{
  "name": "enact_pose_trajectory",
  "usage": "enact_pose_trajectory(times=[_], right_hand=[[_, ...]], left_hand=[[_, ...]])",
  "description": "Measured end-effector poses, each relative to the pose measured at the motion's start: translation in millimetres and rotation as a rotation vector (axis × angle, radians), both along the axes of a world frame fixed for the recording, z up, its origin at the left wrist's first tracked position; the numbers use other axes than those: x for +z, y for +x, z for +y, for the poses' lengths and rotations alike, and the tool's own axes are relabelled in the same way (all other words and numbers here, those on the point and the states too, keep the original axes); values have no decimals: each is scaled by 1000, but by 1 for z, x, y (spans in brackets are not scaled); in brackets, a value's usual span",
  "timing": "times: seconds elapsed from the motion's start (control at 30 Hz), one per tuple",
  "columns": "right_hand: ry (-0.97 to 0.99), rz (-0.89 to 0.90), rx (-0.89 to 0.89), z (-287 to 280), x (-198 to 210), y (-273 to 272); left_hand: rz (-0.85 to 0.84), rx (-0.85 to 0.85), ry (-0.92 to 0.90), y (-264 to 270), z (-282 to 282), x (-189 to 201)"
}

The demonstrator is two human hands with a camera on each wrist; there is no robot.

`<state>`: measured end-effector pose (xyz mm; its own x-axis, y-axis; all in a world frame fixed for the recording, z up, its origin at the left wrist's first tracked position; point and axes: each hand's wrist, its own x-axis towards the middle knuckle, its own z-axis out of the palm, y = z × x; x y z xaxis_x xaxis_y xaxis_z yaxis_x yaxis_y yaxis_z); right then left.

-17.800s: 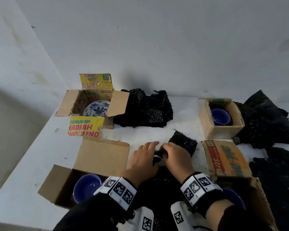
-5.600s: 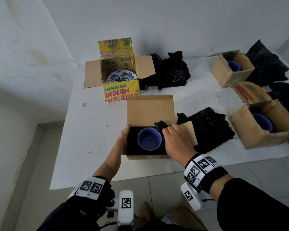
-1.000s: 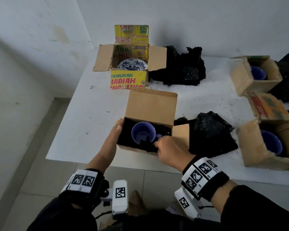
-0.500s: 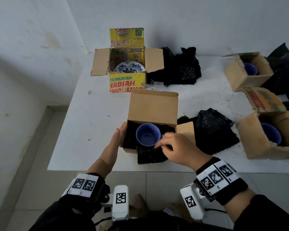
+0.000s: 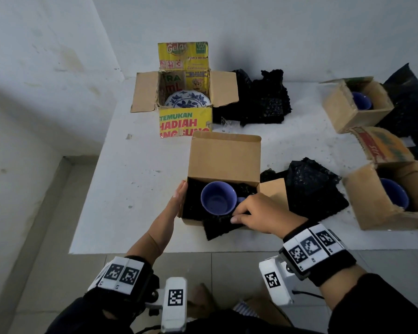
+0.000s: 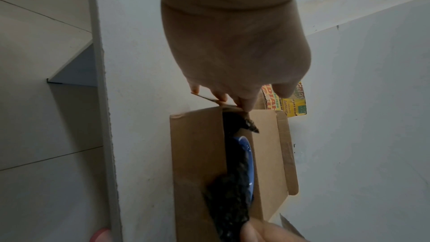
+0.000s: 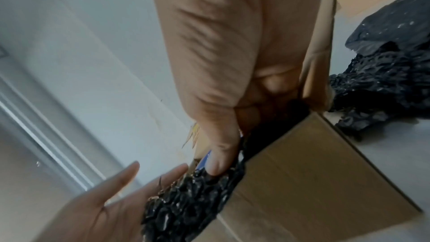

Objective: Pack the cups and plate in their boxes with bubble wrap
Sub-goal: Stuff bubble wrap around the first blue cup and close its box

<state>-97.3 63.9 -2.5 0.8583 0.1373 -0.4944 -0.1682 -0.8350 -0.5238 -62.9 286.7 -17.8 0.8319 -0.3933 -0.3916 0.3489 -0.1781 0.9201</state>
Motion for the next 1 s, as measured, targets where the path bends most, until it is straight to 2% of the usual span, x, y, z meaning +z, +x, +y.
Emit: enact_pose_trajectory(times=[0.2,0.3,0.4,0.47,0.57,0.7,0.77,0.87,1.0], right_hand=[[-229,-278,-18,4,3,4],[-406,-339,79,15,-5,3],[-512,-368,80,21,-13,4],[-500,-380,75,22,-13,7],[-362,-318,67,16,-12,8],[-199,-354,-69,7,-7,0],[-185,-330,-84,7,-6,-4],[-207,-192,-16,11,-9,-6],[-308,-165,39,14,-12,-1]], left_hand=[[-16,-58,0,1,5,-10],[-26,-64,14,0,6,-8],[-34,-57,12,1,5,-9],[-51,-56,14,1,6,-11],[-66,-62,12,2,6,-13],[-66,-71,23,2,6,-14],[-68,-81,30,2,6,-16],[-82,-79,27,2,7,-17],[-89,-77,9,3,7,-21]])
